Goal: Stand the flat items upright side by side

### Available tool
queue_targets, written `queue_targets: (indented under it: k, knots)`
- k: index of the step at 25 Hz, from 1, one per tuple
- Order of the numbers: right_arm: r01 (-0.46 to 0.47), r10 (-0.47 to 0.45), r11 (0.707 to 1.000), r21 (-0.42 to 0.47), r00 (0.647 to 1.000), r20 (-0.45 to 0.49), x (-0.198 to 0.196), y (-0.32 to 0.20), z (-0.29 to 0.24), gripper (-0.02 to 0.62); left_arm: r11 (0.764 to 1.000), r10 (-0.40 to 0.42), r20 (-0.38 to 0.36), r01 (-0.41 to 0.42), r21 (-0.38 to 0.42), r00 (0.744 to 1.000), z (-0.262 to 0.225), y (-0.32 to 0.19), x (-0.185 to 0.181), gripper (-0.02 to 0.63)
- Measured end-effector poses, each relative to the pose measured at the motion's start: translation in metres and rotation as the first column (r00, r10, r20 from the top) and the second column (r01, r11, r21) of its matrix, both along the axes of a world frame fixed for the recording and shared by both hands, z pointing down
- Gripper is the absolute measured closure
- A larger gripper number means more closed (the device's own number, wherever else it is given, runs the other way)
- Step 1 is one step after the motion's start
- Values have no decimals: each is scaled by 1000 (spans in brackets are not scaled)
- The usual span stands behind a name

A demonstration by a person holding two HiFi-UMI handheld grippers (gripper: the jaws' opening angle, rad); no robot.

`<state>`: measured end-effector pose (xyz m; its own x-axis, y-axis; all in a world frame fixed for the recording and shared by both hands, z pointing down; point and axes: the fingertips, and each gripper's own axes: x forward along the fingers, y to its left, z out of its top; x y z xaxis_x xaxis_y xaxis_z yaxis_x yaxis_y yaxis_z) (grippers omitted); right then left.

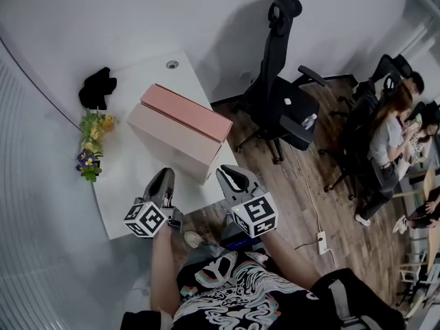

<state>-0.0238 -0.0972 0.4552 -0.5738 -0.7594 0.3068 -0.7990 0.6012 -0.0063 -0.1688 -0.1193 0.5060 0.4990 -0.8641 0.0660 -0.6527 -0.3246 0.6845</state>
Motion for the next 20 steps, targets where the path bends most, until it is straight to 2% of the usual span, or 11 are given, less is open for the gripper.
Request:
queue_targets:
  k: [2, 6, 11, 15, 20]
  knots:
    - [-6, 7, 1000, -12, 999, 38, 4, -1, -2, 595, 998, -30, 72, 26, 48, 997, -15, 7, 0, 575]
    - [21, -20, 1000, -12, 995, 96, 12, -2, -9, 595, 994, -59, 188, 41, 99, 980, -41, 17, 11, 604]
    - [53, -50, 998, -25, 992, 120, 25, 0, -14, 595, 993, -99, 351, 69, 97, 931, -67, 31, 35, 606]
    - [64, -61, 998, -20, 988, 145, 36, 2, -24, 595, 985, -171, 402, 141, 105, 899, -85, 44, 44, 606]
    - [107, -106, 994, 5, 986, 130, 47, 10, -34, 595, 967, -257, 444, 225, 123, 859, -96, 61, 51, 606]
